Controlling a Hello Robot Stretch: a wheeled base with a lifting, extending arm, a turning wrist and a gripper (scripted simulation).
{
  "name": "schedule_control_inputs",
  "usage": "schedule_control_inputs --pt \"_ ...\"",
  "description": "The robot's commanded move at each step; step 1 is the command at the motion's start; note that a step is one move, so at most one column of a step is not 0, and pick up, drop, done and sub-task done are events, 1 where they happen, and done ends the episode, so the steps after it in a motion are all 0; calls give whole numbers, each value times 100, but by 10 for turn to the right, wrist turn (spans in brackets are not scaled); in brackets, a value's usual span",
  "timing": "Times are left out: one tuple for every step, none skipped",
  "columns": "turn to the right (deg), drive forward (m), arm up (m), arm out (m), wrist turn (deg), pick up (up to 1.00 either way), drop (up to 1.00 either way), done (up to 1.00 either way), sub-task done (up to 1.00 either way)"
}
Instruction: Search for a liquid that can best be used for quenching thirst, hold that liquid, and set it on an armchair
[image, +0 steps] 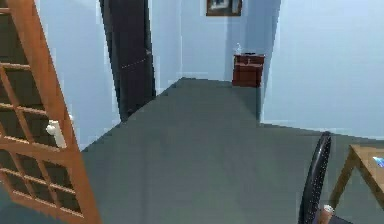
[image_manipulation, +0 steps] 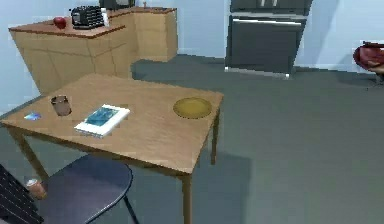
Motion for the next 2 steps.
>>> schedule_control_inputs --pt "450 0 0 0 0 0 0 0 0" --pt "120 0 0 0 0 0 0 0 0"
